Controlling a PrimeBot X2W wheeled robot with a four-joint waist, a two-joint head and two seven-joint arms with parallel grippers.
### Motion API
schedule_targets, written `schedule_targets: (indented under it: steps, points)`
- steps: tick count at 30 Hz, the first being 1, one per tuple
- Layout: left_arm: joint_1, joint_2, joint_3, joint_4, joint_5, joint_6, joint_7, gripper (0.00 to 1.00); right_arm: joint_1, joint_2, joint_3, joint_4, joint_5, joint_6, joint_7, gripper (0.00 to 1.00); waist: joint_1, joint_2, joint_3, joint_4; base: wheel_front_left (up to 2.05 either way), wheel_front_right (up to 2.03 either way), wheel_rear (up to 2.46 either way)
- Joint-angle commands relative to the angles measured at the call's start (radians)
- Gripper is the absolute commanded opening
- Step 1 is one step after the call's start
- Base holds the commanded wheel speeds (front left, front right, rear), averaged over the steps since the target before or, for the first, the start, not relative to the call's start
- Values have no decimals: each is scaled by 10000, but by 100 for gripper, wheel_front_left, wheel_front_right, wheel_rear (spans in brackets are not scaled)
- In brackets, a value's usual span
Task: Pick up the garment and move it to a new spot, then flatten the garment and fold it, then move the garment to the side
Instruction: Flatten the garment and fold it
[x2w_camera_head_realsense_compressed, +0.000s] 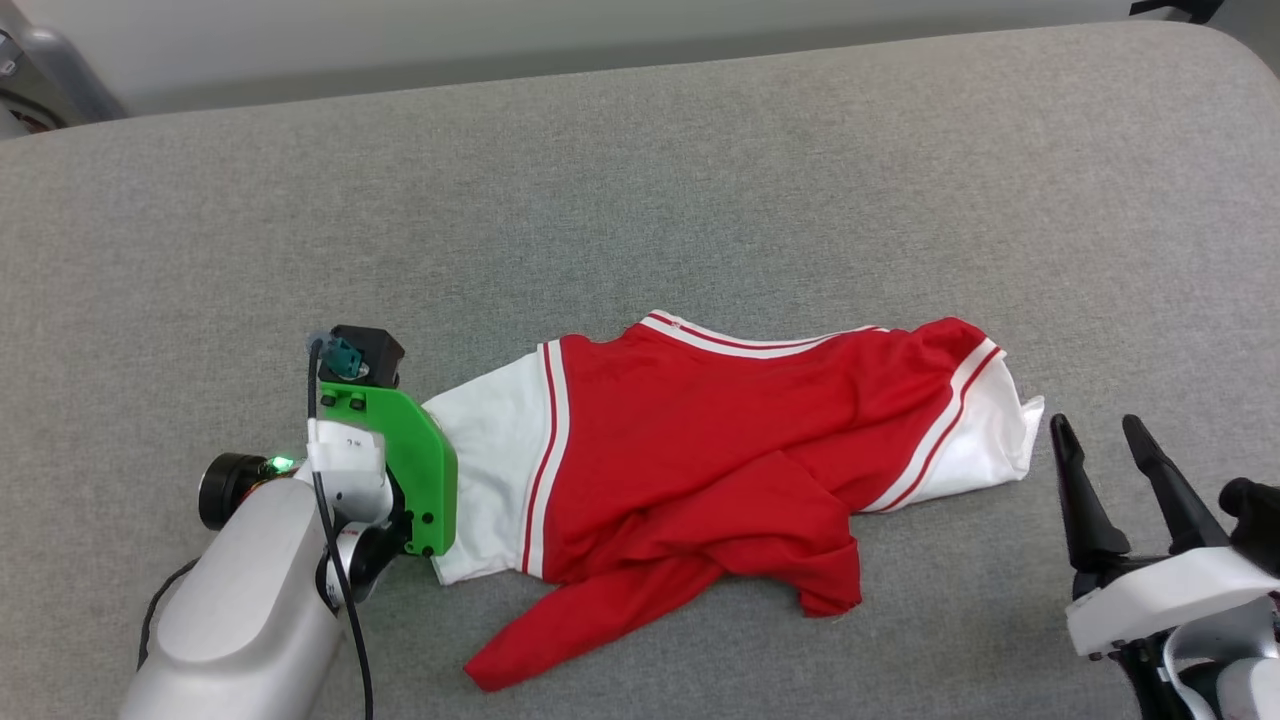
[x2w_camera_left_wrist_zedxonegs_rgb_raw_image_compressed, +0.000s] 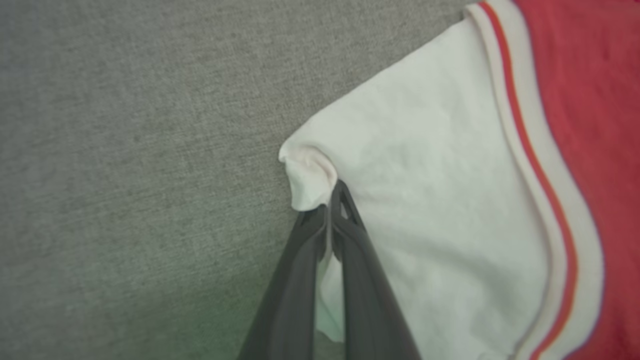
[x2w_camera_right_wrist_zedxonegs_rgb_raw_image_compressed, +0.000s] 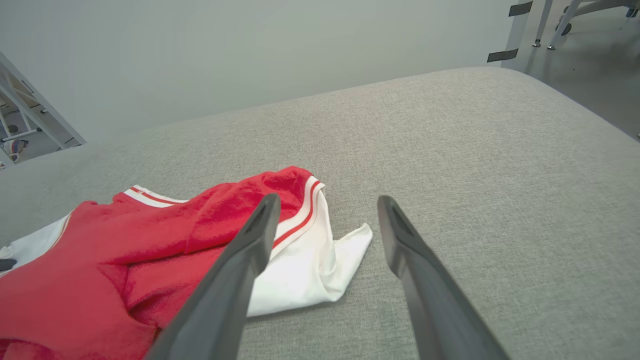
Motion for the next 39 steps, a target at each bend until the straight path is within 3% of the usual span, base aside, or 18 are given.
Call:
schedule_targets:
  steps: [1, 8, 13, 24, 32, 37, 38, 39]
  points:
    - [534, -139, -150, 94, 65, 81, -94, 0, -166, -166, -166, 131, 208, -7, 161, 100, 1, 0, -117, 113, 0, 0, 0]
    - [799, 110, 259, -1179, 364, 677, -1320, 0, -237, -986, -967, 1192, 1381, -7, 1594, 100, 1, 0, -328, 488, 0, 0, 0]
    - [1023, 346, 554, -2321, 545, 1046, -1946, 0, -552, -1640, -784, 1598, 1904, -7, 2415, 100, 1, 0, -335, 703, 0, 0, 0]
    - [1247, 607, 498, -4161, 860, 1407, -2024, 0, -2101, -2751, 1082, 2202, 2712, -7, 4394, 100, 1, 0, 14, 1126, 0, 0, 0]
    - [1146, 418, 225, -4373, 940, 1387, -2067, 0, -2728, -3260, 2511, 3271, 3308, -7, 6494, 100, 1, 0, 242, 1417, 0, 0, 0]
    - [1133, 347, 172, -4277, 899, 1356, -2168, 0, -2792, -3238, 3027, 3737, 3728, -7, 7146, 100, 1, 0, 248, 1495, 0, 0, 0]
    - [1132, 310, 125, -4177, 860, 1308, -2216, 0, -2855, -3193, 3228, 3946, 3873, -7, 7083, 0, 1, 0, 172, 1524, 0, 0, 0]
    - [1134, 304, 107, -4146, 851, 1288, -2229, 0, -2886, -3199, 3277, 3987, 3884, -7, 6994, 0, 1, 0, 137, 1532, 0, 0, 0]
